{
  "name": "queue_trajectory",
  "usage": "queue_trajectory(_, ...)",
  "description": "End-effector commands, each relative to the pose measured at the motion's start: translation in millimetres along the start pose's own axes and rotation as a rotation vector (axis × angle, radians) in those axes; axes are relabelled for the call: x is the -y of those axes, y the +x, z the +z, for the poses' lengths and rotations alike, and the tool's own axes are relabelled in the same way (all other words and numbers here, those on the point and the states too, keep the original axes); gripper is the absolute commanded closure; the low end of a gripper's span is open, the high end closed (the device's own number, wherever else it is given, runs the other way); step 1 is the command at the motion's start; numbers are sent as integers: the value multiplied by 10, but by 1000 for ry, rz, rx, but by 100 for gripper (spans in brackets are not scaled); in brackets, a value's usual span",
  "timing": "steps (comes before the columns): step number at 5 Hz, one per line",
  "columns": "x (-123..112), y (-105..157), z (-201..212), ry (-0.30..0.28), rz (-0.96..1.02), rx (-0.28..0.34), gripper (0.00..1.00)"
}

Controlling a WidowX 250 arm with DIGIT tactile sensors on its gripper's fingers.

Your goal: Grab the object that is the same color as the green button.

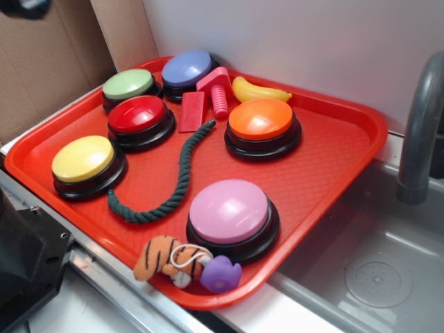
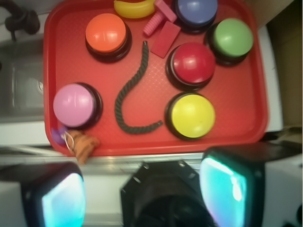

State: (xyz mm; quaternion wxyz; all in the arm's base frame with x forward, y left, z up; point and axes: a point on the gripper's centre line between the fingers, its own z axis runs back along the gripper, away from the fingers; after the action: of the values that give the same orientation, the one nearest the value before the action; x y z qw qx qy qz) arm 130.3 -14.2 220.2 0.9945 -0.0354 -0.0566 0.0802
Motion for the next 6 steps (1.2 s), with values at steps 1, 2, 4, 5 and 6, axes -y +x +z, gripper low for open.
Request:
queue_trajectory(1,-57,279,-580,-39,320,18,0)
queue_trajectory(2,-26,450,-927,-1,449,37,0)
queue_trajectory(4,123,609,-1559,102,557,52,0)
queue_trajectory(5,185,623,-1757,148,565,118,0)
queue_trajectory(6,136,618,-1901,102,587,59,0)
